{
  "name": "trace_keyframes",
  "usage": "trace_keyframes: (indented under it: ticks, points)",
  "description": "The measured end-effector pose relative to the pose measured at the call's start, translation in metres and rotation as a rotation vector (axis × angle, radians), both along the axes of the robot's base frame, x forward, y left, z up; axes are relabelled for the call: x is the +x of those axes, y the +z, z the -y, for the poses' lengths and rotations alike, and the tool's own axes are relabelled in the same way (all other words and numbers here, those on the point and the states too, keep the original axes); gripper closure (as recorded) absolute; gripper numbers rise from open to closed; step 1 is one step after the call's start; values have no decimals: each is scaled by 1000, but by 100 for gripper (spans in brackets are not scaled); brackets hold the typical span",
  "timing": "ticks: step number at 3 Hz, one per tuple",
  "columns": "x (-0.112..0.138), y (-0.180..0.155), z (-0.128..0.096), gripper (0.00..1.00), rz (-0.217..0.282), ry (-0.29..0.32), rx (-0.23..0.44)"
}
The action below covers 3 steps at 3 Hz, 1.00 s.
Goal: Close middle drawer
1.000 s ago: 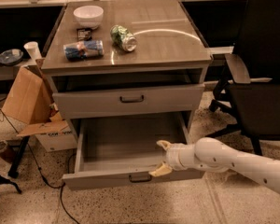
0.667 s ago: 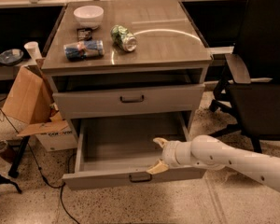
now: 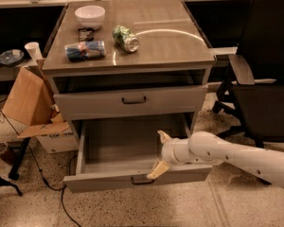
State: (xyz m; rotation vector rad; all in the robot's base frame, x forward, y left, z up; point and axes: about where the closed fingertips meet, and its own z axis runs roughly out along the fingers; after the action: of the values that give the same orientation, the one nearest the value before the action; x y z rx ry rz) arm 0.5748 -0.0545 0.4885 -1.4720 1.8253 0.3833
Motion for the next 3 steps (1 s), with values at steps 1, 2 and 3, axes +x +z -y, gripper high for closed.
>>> trace_keyframes:
  ticks: [1,2,3]
  points:
    - [11,-10,11,0,-15,-19,-24]
    - [24,-21,19,0,-21,-39,-53]
    - [33,-33,25,0,-28,-54,-70]
